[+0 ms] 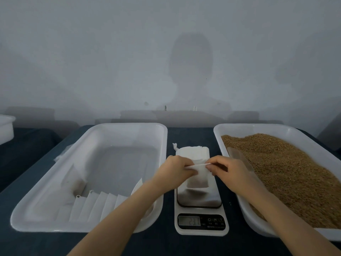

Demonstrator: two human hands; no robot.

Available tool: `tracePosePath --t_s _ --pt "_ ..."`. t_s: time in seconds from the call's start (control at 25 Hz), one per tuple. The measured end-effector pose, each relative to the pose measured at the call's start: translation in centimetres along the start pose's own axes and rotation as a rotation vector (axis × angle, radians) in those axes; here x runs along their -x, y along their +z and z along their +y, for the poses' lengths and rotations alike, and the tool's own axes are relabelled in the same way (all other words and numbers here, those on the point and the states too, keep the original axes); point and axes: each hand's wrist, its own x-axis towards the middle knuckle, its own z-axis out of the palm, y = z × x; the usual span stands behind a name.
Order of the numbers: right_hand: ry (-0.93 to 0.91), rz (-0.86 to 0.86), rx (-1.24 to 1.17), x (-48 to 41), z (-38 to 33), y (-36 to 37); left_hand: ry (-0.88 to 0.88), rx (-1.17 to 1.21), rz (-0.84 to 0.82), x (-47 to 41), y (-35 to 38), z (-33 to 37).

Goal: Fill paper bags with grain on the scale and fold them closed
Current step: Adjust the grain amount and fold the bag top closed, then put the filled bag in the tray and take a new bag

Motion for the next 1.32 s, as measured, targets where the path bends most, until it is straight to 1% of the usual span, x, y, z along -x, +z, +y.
tracePosePath --t_s 0.12,0.2,0.24,0.32,0.36,0.44,0.48,0.52,0.64,0.72,0.8,0.88,0.92,0.96,1.04,1.12,1.2,1.28,1.32 --pt "0.01 0.083 -0.044 -0.1 0.4 -0.1 -0.056 0.077 0.151 0.7 -3.3 -1.1" --pt "-0.001 0.109 -0.019 -0.3 0.8 0.0 -0.105 0.078 0.303 2.1 -6.5 -3.0" --pt "-0.01 0.117 -0.003 -0.4 0.9 0.0 -0.154 0.093 0.376 3.1 -8.2 -4.3" --pt "-0.022 0.131 0.017 -0.4 1.0 0.2 -0.327 0.162 0.431 5.1 -11.0 -7.3" --pt "-0.024 0.135 0.02 -0.5 1.0 0.3 -0.423 0.183 0.411 6.0 -12.0 -8.8" --pt "-0.03 0.136 0.026 -0.5 1.0 0.4 -0.625 0.098 0.302 7.6 -13.0 -11.5" --pt "-0.033 0.135 0.033 -0.5 1.1 0.4 -0.69 0.019 0.245 8.2 -13.1 -12.7" --pt "-0.03 0.133 0.04 -0.5 1.1 0.5 -0.723 -0.031 0.219 8.6 -13.2 -13.8" --pt "-0.011 0.128 0.059 -0.4 1.1 0.4 -0.809 -0.045 0.24 9.4 -12.8 -16.5" --pt "-0.013 0.129 0.072 -0.3 1.1 0.4 -0.876 -0.091 0.199 9.2 -12.4 -17.5" --pt "-0.017 0.117 0.061 -0.2 1.1 0.3 -0.945 -0.244 0.072 8.8 -12.3 -17.7" --pt "-0.013 0.069 0.057 -0.1 1.0 0.3 -0.977 -0.483 -0.08 8.5 -12.4 -17.1" --pt "-0.01 0.032 0.065 0.0 1.0 0.4 -0.975 -0.618 -0.123 8.2 -12.4 -16.6" --pt "-0.007 -0.007 0.078 0.0 1.0 0.5 -0.939 -0.756 -0.114 8.0 -12.2 -16.1" --pt "-0.004 -0.06 0.102 0.0 1.1 0.6 -0.798 -0.886 0.06 6.7 -11.4 -14.4" --pt "-0.005 -0.074 0.106 -0.1 1.1 0.7 -0.592 -0.884 0.233 4.2 -10.2 -11.2" --pt "-0.004 -0.087 0.106 -0.1 1.1 0.8 -0.342 -0.834 0.309 0.4 -8.2 -7.3" --pt "0.006 -0.096 0.097 -0.1 1.3 0.9 -0.16 -0.778 0.27 -3.4 -5.4 -3.3" --pt "0.009 -0.092 0.09 -0.1 1.6 0.9 -0.103 -0.77 0.213 -5.3 -3.6 -1.6"
